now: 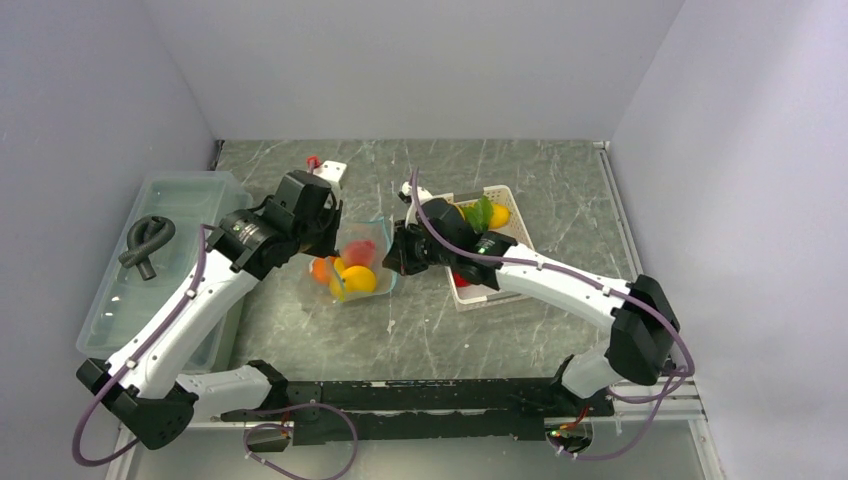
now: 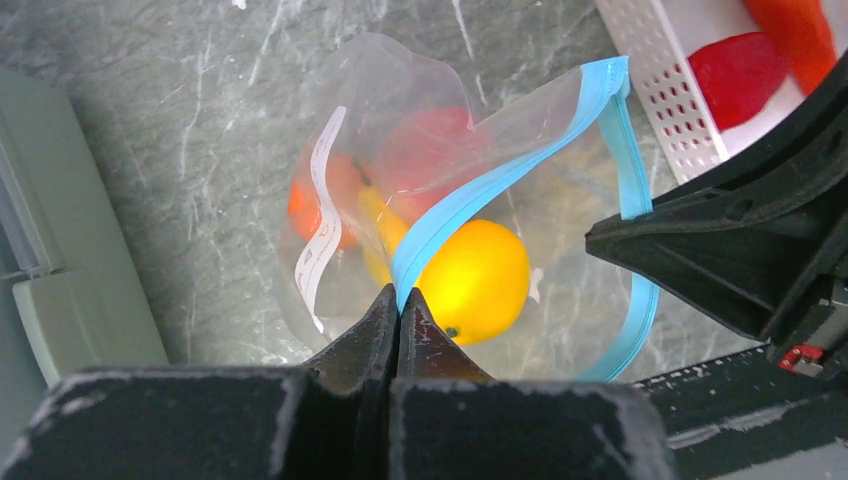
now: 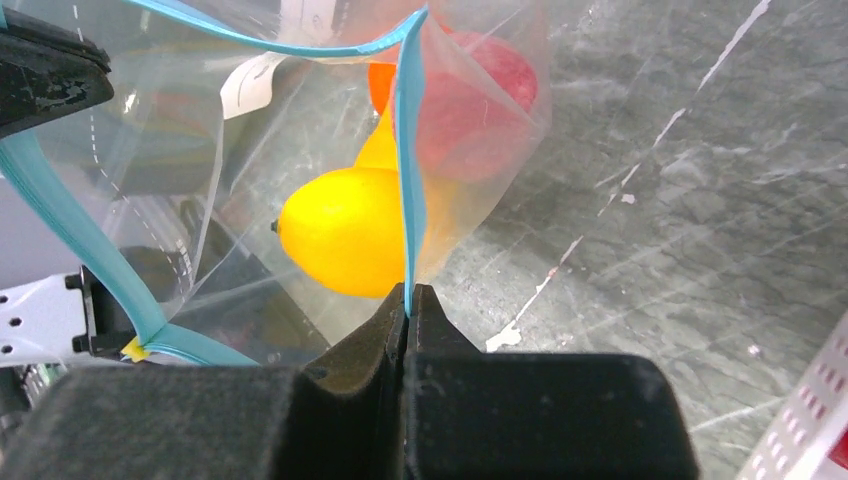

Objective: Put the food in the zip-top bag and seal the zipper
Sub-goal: Adjust the zipper food storage bag at the center of the board.

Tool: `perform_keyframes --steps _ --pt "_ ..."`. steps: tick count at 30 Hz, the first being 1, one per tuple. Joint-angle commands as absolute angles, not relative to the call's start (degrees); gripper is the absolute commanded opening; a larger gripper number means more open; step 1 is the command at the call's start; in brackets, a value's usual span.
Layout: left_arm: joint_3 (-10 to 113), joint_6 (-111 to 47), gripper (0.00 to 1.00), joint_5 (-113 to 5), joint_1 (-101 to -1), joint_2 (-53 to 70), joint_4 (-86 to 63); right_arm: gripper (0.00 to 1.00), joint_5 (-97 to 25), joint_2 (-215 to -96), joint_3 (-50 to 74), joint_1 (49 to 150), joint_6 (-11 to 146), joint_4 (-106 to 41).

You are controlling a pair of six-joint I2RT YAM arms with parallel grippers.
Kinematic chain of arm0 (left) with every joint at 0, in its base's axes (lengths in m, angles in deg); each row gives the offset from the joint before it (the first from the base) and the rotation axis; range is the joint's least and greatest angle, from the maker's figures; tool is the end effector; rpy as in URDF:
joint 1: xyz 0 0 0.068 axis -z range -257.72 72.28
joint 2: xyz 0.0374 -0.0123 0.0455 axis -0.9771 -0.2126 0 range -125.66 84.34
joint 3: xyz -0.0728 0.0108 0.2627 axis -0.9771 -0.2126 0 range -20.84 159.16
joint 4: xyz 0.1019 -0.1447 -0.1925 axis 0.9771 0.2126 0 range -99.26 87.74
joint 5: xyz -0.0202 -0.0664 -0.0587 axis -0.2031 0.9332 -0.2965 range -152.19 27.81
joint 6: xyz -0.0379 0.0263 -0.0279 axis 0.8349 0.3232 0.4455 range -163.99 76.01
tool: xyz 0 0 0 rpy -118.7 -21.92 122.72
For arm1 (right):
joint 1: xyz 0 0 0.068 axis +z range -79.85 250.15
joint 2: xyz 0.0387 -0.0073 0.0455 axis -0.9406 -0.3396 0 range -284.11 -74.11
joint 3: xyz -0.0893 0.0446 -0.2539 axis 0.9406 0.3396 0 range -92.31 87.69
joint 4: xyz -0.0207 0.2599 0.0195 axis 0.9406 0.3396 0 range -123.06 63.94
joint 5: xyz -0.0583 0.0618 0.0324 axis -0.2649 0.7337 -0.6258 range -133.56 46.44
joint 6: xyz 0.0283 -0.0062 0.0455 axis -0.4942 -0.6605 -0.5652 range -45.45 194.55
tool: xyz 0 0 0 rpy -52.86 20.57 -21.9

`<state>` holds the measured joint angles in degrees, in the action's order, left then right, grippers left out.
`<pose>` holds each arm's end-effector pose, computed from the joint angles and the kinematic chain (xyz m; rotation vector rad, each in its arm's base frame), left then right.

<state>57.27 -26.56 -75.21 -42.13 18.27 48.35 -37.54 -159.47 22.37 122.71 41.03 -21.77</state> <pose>0.1804 -0.1192 0.3870 0.2623 2.3332 -0.1883 0.2055 0.2745 0.2921 -0.4438 2.2385 0.9625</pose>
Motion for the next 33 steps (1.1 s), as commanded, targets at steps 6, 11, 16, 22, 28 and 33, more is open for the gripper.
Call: perform_keyframes --steps 6,11,16,22,28,33 --pt "65.9 -27.7 0.00 -65.6 -42.3 19.6 54.1 0.00 -40.9 -153.9 9.8 122.8 50.7 -6.9" --pt "70.8 -27.4 0.00 -60.1 -42.3 19.1 56.3 0.00 -41.4 -154.0 -0.6 122.8 53.1 2.2" --pt "67.2 -24.6 0.00 -56.7 -42.3 20.2 52.8 0.00 -42.0 -156.5 -3.0 122.4 53.7 5.2" --pt "53.4 -19.6 0.00 -59.7 -42.3 18.2 44.4 0.00 -38.8 -161.7 9.5 119.2 51.1 -3.1" --pt "48.6 -17.4 0.00 -60.8 -42.3 12.6 41.7 0.00 -38.4 -164.5 13.2 117.0 50.3 -4.6" --pt "56.5 -19.6 0.00 -60.5 -42.3 14.0 43.9 0.00 -39.5 -159.8 8.4 117.0 51.1 -2.4"
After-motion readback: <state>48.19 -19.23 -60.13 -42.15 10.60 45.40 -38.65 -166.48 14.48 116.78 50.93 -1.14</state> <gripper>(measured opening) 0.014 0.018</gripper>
